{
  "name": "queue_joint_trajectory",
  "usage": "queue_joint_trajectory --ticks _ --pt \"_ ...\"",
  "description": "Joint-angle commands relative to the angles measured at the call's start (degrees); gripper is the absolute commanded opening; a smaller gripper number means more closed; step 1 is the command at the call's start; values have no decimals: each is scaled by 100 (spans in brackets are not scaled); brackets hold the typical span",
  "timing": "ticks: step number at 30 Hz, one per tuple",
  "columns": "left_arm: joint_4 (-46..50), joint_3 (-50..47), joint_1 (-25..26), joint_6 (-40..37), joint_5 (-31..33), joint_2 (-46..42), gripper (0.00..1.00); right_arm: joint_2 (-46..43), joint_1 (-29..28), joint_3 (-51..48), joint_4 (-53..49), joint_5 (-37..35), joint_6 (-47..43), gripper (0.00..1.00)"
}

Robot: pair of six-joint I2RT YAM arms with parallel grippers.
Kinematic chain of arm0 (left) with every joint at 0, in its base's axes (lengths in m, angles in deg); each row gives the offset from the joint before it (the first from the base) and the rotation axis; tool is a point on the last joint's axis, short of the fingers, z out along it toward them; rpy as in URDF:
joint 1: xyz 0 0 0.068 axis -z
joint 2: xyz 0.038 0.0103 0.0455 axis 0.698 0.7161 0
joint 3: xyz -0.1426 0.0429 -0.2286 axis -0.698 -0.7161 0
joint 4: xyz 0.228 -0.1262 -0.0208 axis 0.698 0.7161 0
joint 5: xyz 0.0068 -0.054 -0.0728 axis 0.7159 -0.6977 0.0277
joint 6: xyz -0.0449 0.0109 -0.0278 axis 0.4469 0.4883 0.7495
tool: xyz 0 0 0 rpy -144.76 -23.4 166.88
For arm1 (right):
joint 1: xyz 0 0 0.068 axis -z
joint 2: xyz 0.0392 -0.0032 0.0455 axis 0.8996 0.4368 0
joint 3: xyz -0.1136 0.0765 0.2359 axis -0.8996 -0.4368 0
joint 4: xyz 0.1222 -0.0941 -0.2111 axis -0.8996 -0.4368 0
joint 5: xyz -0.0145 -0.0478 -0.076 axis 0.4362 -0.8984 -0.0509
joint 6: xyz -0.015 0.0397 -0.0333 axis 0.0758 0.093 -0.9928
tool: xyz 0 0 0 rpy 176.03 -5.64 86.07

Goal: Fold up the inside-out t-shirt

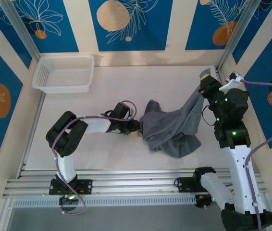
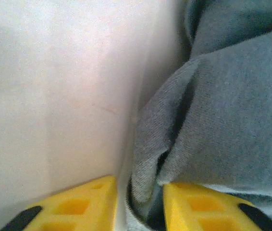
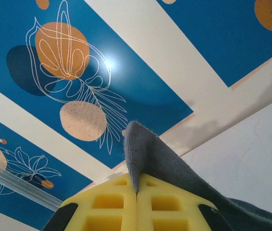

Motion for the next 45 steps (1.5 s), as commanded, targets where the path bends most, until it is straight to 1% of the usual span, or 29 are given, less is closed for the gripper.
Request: queue_joint_trajectory --ticks 1,3,4,6,7,10,12,13,15,17,20,22,24,27,32,33,35,38,39,40,41,42,43,44,45 --pt "815 64 163 -287 160 -127 23 -60 13 243 111 12 81 0" --pt "823 62 211 -353 130 -153 20 -45 15 234 129 37 111 0" --pt "706 44 221 -342 52 -134 16 -33 7 226 137 40 127 0" --pt "435 3 217 -296 -56 -125 3 -16 10 216 151 37 162 0" --pt "293 3 211 -283 -96 -155 0 -4 5 223 156 37 178 0" --pt "92 84 45 -312 -141 -470 0 50 4 320 125 29 156 0" --pt "397 314 -270 -513 -99 -872 0 82 6 459 86 28 129 0" --pt "760 528 -520 -745 10 -1150 0 103 8 543 92 32 106 0" --pt "1682 1076 -1010 -1295 520 -1713 0 134 12 724 164 -4 94 0" --pt "2547 1732 -1499 -1843 1325 -2325 0 176 46 942 329 -38 46 0" --pt "3372 2550 -1843 -2504 2660 -2992 0 135 183 1170 794 117 -123 0" --pt "3563 2762 -1912 -2749 3137 -3355 0 30 253 1145 1186 334 -229 0" --pt "3593 2662 -1911 -2845 3462 -3757 0 -96 291 1044 1438 518 -322 0" --pt "3502 2161 -1916 -2916 3800 -4380 0 -279 304 752 1621 595 -414 0" --pt "3702 1518 -1917 -2836 4357 -5001 0 -441 344 299 1355 395 -307 0" --pt "3757 1364 -1918 -2730 4391 -5101 0 -473 355 185 1295 404 -233 0" --pt "3889 823 -1922 -2253 4389 -5401 0 -651 364 -195 1182 529 -173 0" --pt "3854 -517 -1921 -1274 4321 -6149 0 -1215 364 -1157 911 619 64 0" --pt "3754 -967 -1921 -1048 4271 -6427 9 -1420 365 -1483 873 636 145 0" --pt "3611 -1400 -1916 -889 4144 -6776 22 -1687 364 -1877 880 653 224 0" --pt "3454 -1736 -1922 -793 3983 -7080 32 -1956 364 -2217 856 623 320 0" --pt "3344 -1980 -1915 -760 3818 -7287 39 -2172 366 -2485 809 619 478 0" --pt "3186 -2150 -1918 -775 3647 -7452 45 -2383 368 -2817 855 780 690 0" --pt "3073 -2223 -1923 -853 3481 -7491 48 -2507 362 -3152 1064 1118 798 0" --pt "3016 -2227 -1918 -945 3335 -7439 48 -2580 364 -3310 1120 1382 791 0"
